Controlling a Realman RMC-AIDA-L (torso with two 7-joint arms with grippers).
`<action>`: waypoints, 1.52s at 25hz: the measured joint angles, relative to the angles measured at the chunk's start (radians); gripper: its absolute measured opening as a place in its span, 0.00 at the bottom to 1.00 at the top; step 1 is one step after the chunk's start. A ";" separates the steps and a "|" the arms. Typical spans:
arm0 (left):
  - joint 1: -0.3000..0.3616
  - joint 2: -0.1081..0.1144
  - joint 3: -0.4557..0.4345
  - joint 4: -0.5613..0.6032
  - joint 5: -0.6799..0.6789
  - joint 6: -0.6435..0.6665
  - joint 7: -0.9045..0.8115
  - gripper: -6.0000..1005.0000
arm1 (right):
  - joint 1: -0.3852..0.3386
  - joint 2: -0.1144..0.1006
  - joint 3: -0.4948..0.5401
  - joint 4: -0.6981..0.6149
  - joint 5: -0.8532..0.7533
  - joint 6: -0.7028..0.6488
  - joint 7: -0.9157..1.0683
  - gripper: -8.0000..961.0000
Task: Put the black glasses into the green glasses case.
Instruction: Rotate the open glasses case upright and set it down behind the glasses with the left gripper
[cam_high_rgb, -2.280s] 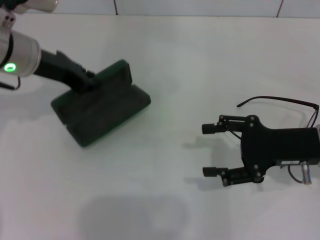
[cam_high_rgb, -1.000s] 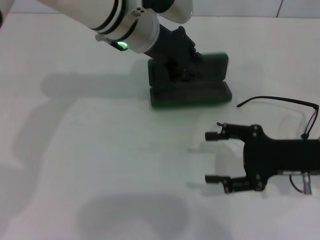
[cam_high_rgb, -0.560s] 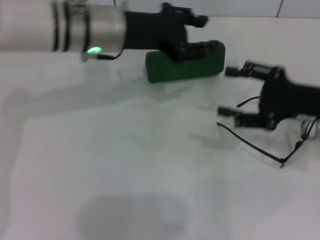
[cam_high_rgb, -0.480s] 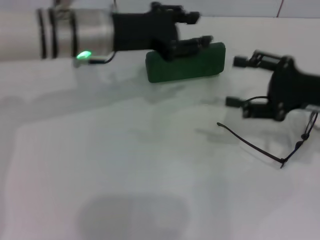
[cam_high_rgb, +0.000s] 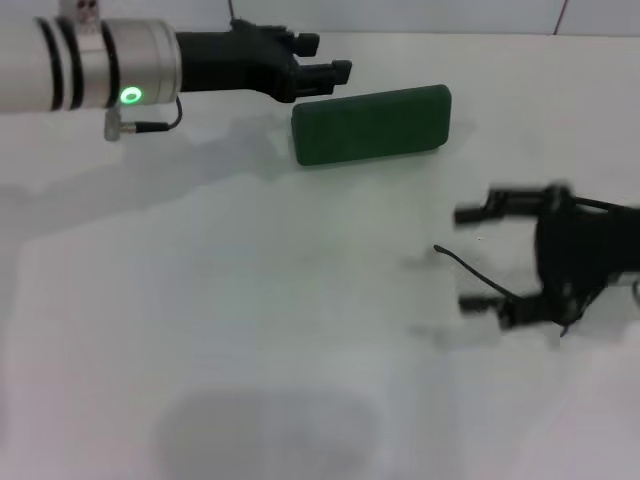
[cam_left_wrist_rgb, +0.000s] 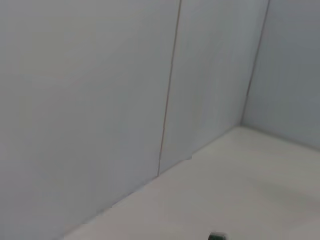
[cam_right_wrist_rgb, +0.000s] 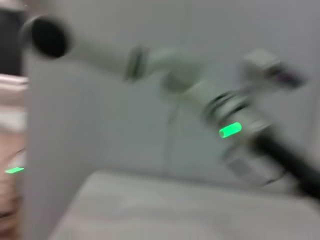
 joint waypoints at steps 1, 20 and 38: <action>0.000 0.000 0.000 0.000 0.000 0.000 0.000 0.58 | 0.000 0.011 0.000 -0.004 -0.043 0.005 0.018 0.82; -0.410 -0.032 0.074 -0.267 0.471 -0.125 -0.189 0.58 | -0.070 0.151 0.044 -0.006 -0.175 0.151 0.012 0.82; -0.459 -0.040 0.266 -0.263 0.606 -0.225 -0.360 0.57 | -0.066 0.157 0.046 -0.008 -0.177 0.162 -0.030 0.82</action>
